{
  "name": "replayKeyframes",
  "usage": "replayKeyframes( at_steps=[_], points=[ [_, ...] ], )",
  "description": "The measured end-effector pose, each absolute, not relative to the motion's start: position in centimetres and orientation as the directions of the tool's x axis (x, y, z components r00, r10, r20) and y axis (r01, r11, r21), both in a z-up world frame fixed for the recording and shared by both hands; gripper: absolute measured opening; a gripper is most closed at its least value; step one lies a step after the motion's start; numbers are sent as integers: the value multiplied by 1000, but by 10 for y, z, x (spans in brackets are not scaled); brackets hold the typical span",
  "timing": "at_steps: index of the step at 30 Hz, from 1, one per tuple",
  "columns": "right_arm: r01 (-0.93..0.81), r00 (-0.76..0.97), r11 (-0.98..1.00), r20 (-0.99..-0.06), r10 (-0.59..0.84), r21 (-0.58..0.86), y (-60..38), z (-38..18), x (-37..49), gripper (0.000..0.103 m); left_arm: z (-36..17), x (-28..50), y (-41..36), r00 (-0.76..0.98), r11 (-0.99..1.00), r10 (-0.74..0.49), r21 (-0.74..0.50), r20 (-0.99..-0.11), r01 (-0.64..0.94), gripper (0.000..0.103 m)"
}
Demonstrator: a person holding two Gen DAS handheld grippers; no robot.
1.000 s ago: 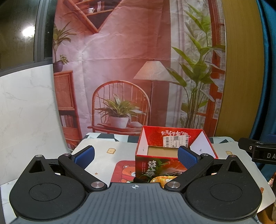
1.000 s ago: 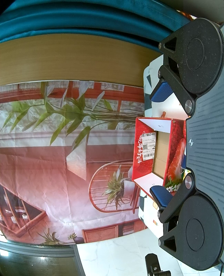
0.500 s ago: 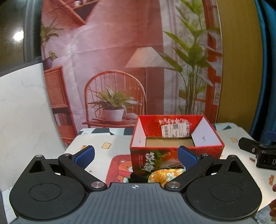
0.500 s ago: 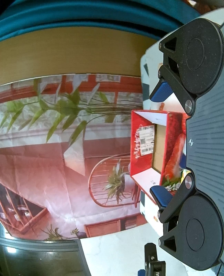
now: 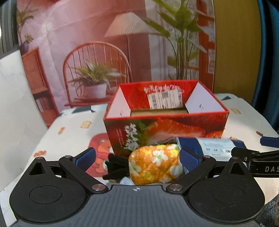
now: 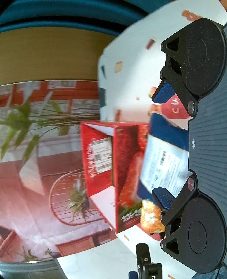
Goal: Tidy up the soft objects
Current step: 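Close the left gripper on the blue package while the right gripper grasps it too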
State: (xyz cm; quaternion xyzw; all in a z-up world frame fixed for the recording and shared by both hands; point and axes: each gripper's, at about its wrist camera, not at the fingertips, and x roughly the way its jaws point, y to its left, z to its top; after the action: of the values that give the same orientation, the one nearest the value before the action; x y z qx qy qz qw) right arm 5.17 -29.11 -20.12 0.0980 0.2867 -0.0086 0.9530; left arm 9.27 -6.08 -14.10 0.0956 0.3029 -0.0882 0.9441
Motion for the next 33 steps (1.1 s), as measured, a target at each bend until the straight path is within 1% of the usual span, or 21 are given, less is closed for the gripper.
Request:
replayKeyframes(
  at_steps=[7,12,17,19,20,21,22,23,26,28,30,33],
  points=[
    [51,797,983,-600,67,178,-286,-226,66,102,-162,107,-55,756,973,-135,61,-640,225,102],
    [45,778,976,-621,101,215,-285,-237,69,102,-169,111,-48,735,976,-162,4,-658,218,102],
    [38,780,968,-613,126,247,-289,-239,65,100,-171,113,-49,715,969,-204,-36,-669,243,96],
    [35,778,965,-613,136,258,-291,-239,65,96,-173,112,-53,707,962,-229,-44,-670,270,91],
    [31,780,964,-610,142,264,-292,-239,64,95,-173,112,-55,702,957,-243,-47,-670,287,87],
    [24,781,963,-606,150,270,-292,-238,63,90,-175,113,-56,695,951,-259,-51,-671,305,84],
    [14,783,961,-601,160,276,-292,-238,62,83,-176,114,-59,685,945,-274,-57,-675,321,79],
    [3,784,959,-596,173,282,-291,-237,62,80,-178,115,-60,675,940,-288,-66,-679,335,73],
    [-22,786,962,-590,184,271,-287,-236,61,71,-183,117,-63,641,922,-341,-112,-687,371,62],
    [-47,783,959,-585,209,280,-286,-235,63,65,-188,118,-63,621,913,-368,-143,-692,381,59],
    [-73,781,952,-576,241,299,-284,-234,65,62,-193,121,-63,601,904,-394,-175,-695,391,58],
    [-119,777,950,-569,270,289,-276,-234,71,61,-201,122,-64,581,900,-406,-199,-705,388,58]
  ],
)
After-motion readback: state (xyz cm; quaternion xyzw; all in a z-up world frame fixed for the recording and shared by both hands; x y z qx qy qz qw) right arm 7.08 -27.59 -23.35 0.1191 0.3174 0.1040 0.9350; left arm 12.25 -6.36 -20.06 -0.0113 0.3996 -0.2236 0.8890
